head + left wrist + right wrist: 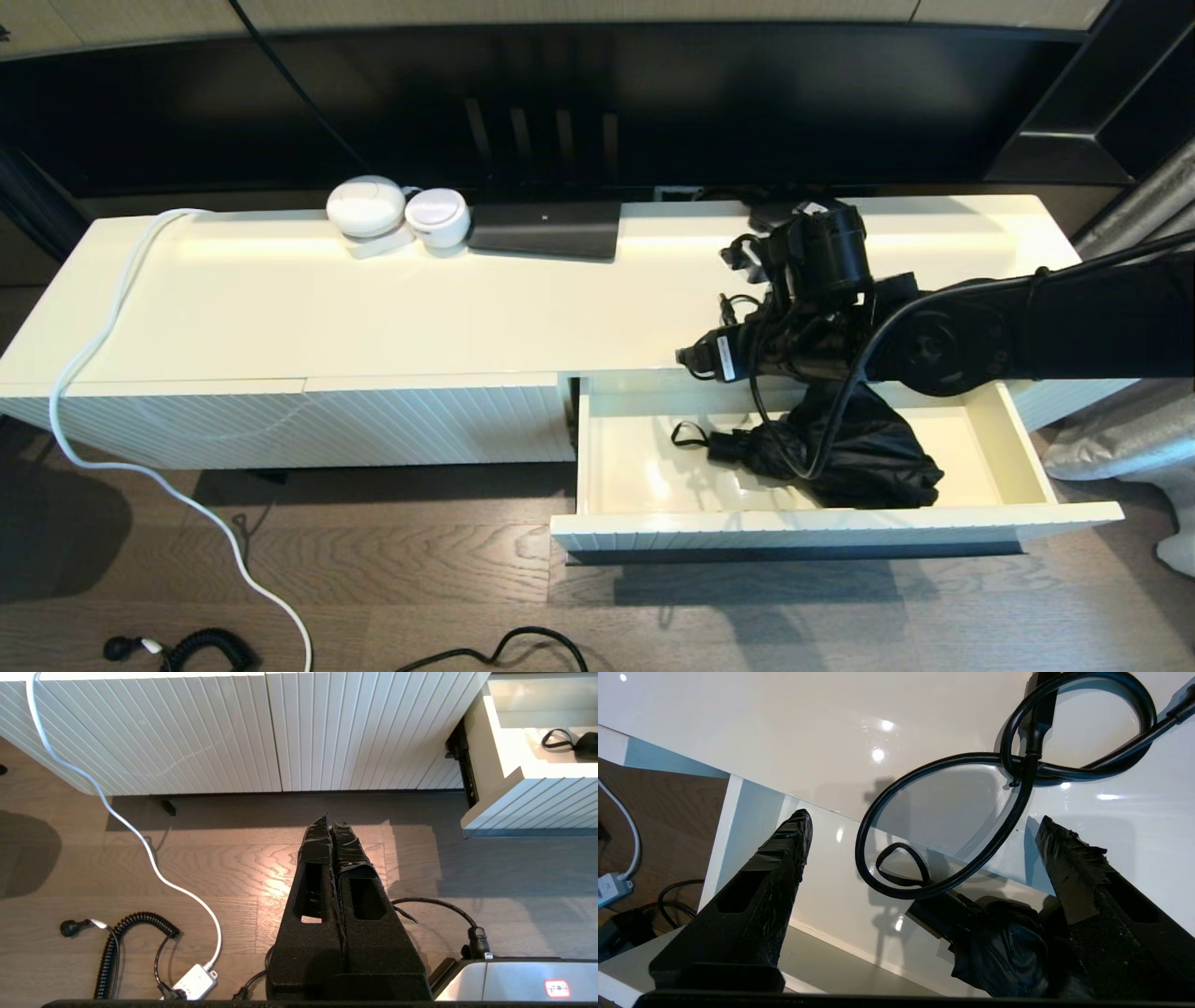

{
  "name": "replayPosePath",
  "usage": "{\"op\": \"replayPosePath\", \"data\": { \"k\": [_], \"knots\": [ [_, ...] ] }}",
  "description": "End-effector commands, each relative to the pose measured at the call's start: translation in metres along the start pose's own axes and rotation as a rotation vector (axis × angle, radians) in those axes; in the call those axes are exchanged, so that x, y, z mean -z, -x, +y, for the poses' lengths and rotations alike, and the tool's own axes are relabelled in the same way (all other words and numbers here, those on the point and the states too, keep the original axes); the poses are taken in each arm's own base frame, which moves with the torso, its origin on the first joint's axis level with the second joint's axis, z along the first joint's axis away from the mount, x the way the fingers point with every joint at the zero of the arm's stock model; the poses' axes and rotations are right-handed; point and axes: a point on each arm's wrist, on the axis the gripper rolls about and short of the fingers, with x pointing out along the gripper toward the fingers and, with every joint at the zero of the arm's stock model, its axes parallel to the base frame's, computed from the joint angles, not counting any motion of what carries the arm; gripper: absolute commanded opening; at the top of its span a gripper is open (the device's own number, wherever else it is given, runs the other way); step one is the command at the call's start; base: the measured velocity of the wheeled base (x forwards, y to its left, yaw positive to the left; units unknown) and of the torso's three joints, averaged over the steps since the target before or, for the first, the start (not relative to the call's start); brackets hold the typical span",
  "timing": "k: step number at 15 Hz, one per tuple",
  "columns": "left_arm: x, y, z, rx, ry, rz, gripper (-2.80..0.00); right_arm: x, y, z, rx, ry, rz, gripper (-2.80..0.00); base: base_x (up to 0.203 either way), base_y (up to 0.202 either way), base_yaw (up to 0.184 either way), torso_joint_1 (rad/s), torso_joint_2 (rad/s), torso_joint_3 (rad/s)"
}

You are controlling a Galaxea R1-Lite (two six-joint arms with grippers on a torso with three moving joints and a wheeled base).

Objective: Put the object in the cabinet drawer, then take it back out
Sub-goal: Put the data cable in the drawer

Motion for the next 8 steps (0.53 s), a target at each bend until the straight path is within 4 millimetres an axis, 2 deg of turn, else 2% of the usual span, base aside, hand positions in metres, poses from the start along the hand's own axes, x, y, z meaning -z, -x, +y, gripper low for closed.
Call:
{"op": "replayPosePath", "data": {
  "k": [1,8],
  "knots": [
    [0.0,0.0,0.0,0.0,0.0,0.0,-2.8,0.0026,-0.0029,0.0019,-0.002,0.002,0.008,0.0,0.0,0.0,0.0,0.0,0.0,0.0],
    [0.0,0.0,0.0,0.0,0.0,0.0,-2.8,0.0051,-0.0065,0.0066,-0.008,0.008,0.016,0.0,0.0,0.0,0.0,0.0,0.0,0.0]
  ]
}}
